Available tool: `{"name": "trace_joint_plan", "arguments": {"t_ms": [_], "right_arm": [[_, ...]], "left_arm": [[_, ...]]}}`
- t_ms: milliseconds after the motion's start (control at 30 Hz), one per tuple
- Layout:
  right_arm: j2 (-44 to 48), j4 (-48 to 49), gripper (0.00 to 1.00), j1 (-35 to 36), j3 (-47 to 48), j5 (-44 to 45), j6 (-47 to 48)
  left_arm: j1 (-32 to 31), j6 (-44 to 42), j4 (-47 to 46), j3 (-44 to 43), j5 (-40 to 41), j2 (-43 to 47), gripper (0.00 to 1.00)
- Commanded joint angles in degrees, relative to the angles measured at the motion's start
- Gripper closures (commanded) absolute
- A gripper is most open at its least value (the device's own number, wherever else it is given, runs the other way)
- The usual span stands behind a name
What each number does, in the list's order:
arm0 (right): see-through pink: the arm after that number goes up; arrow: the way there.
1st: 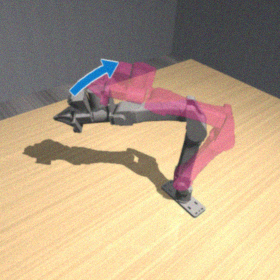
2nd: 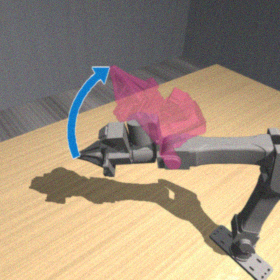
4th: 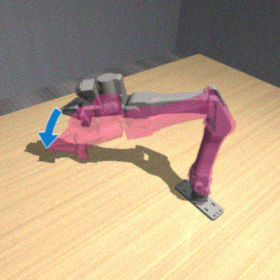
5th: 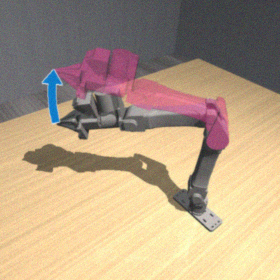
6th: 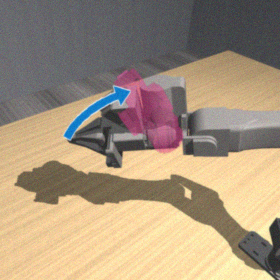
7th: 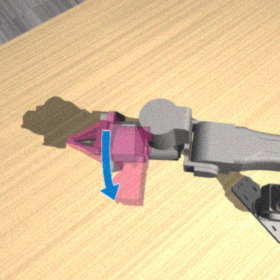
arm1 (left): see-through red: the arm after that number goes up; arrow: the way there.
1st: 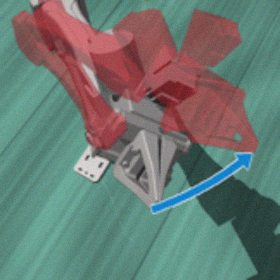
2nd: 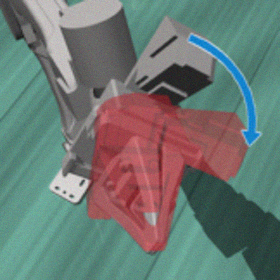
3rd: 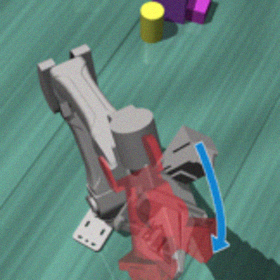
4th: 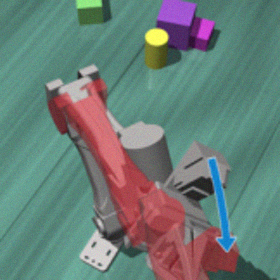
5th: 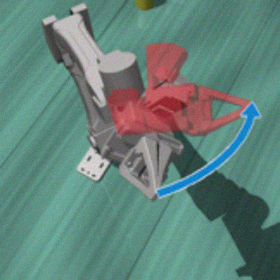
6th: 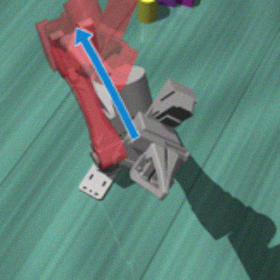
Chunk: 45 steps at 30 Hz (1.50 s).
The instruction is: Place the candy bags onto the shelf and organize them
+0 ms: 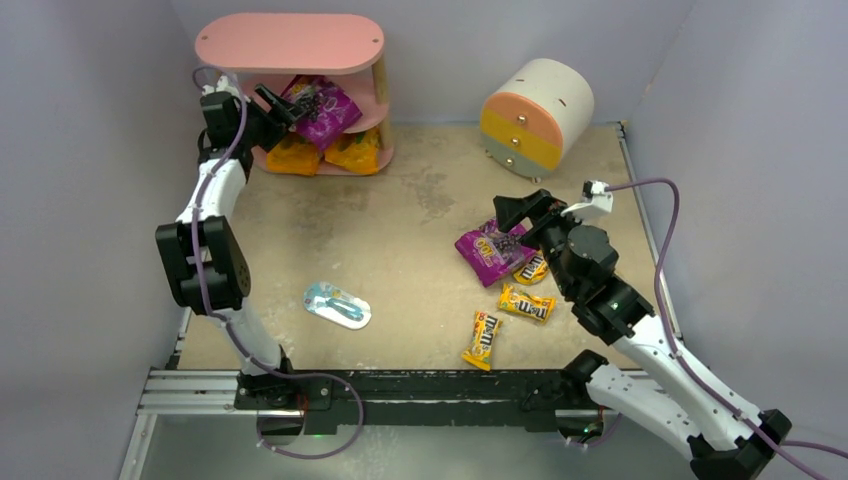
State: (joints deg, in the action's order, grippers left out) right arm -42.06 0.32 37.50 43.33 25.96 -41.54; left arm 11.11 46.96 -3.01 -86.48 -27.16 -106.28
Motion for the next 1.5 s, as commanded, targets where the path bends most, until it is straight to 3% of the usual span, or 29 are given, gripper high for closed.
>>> {"name": "trace_joint_plan", "arguments": {"t_ms": [0,100,233,367,633,1000,1067,1200,1300,1433,1467], "right_arm": [[-0.29,2.02,0.01,0.12,-0.61,-0.18,-0.90],[-0.43,2.23,0.01,0.12,-0.75,-0.39,-1.31],[-0.47,2.18,0.01,0.12,-0.87,-0.94,-1.53],[-0.50,1.58,0.01,0.14,-0.88,-0.98,-1.50],[0.34,0.39,0.01,0.12,-1.03,0.74,-1.05],[-1.52,0.08,0.01,0.12,-0.20,2.34,-0.19],[-1.66,-0.09,0.01,0.12,-0.18,2.60,-0.17],[-1.30,-0.23,0.01,0.13,-0.09,3.74,-0.14],[-1.05,-0.23,0.01,0.12,0.08,4.35,-0.08],[-1.03,-0.23,0.01,0.12,0.39,4.42,0.13],[-1.02,-0.23,0.01,0.12,0.48,4.34,0.20]], "left_arm": [[-0.04,-8.00,8.98,-3.66,8.03,6.67,0.20],[-0.12,-9.17,11.05,-2.86,7.13,8.92,0.18],[-1.30,-8.49,6.48,5.77,8.23,15.41,0.14],[-6.63,-12.32,8.13,8.26,17.03,18.28,0.10],[-12.42,-17.43,12.90,2.74,26.90,11.66,0.09],[-13.40,-24.31,12.78,-4.94,28.12,4.71,0.10],[-13.47,-25.00,13.62,-8.07,26.26,2.55,0.17],[-13.76,-26.48,15.78,-11.33,25.91,0.32,0.51],[-13.78,-28.92,15.88,-11.85,26.52,0.50,0.68],[-13.80,-34.41,14.54,-12.51,25.06,0.59,0.98],[-13.78,-35.57,14.59,-12.85,25.02,0.42,1.00]]}}
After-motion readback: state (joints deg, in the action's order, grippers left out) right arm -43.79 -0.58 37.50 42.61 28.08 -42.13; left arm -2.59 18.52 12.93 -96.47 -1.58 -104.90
